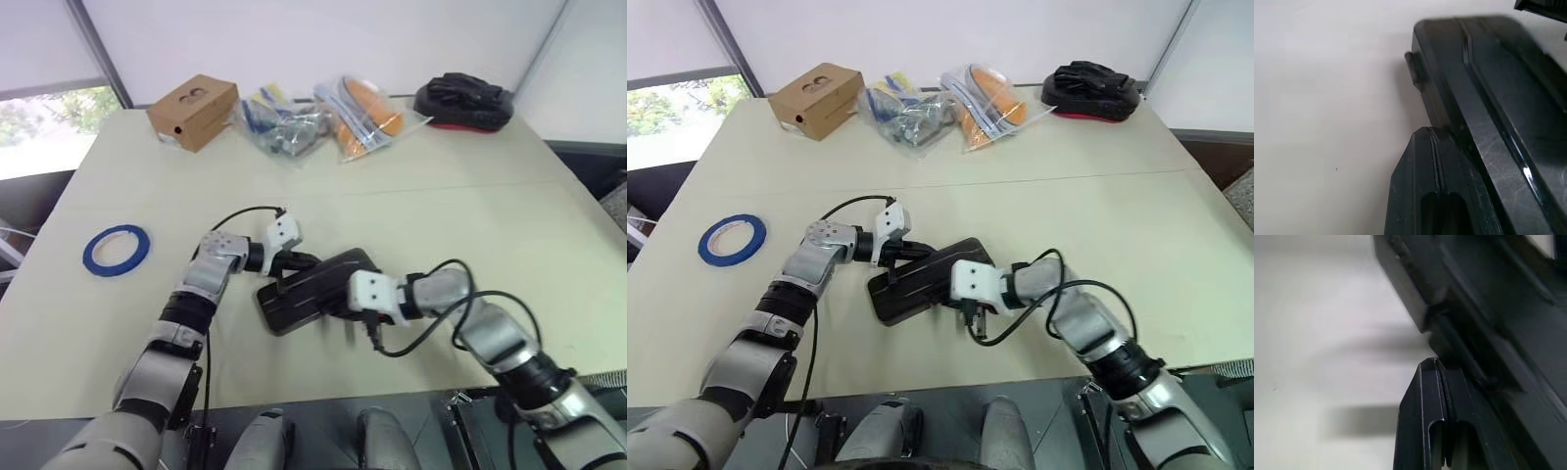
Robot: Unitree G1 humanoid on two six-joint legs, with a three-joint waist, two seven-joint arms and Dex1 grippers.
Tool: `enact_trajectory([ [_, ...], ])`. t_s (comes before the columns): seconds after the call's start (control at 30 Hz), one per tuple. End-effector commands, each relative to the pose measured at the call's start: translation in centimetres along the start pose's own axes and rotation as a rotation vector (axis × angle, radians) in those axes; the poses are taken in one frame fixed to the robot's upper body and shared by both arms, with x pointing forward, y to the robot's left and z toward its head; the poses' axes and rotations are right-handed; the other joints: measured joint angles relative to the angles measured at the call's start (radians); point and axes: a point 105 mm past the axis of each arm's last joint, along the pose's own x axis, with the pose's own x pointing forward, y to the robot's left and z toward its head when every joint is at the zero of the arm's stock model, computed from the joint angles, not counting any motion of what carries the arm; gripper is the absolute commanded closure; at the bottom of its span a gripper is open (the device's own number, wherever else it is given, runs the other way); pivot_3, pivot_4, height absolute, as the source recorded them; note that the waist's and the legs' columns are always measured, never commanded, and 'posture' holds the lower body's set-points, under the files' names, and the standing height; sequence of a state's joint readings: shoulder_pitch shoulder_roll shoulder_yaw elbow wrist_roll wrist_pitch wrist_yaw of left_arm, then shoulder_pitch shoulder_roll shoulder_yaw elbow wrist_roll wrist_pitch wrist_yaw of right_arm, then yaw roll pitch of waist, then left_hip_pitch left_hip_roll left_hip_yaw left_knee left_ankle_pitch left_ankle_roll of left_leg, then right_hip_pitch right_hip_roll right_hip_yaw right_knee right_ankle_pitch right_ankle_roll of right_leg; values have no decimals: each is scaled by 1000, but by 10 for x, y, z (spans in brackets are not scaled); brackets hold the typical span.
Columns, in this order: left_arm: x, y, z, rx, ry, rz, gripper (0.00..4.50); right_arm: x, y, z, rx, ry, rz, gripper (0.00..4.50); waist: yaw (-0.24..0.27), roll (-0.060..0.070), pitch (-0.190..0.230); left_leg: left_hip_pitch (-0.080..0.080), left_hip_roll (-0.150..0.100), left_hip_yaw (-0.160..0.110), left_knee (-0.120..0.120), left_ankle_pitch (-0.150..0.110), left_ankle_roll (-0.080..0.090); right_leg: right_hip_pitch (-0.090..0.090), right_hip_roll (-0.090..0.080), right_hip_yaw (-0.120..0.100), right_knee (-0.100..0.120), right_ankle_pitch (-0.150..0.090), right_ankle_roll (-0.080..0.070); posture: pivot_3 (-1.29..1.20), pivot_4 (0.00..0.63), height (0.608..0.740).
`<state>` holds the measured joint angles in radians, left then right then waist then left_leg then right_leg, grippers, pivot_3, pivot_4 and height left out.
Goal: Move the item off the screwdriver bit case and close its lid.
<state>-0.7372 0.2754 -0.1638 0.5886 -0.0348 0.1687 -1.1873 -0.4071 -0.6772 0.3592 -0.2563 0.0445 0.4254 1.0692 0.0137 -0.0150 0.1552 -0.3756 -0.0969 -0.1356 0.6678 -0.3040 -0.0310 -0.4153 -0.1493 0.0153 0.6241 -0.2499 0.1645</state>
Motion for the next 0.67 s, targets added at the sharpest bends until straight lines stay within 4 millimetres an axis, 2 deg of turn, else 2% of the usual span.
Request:
enact_trajectory([
  [0.03,-4,-4,13,-6,-66,-21,4500,-27,-19,24,-40,-63,-125,4465,-2,0,0,0,0,0,0,0,0,0,0,0,0,0,0,0,150,740],
  [0.2,-41,4,37,9,-129,69,4500,-52,-23,31,-37,-61,-161,4465,-8,-1,1,-7,0,0,-2,0,0,-11,0,0,3,0,0,0,150,740],
  [0.3,-66,1,51,3,-162,112,4500,-69,-30,40,-48,-72,-191,4465,-13,0,1,-10,1,1,-1,0,0,-15,-1,0,5,0,0,0,150,740],
  [0.47,-102,-14,62,-14,-166,175,4500,-89,-40,55,-75,-97,-228,4465,-25,0,2,-10,3,1,-1,0,0,-14,-1,0,5,0,0,0,150,740],
  [0.67,-126,-39,61,-47,-132,221,4500,-103,-47,64,-101,-107,-244,4465,-24,1,3,-10,3,1,-2,0,0,-14,-1,0,4,0,0,0,150,740],
])
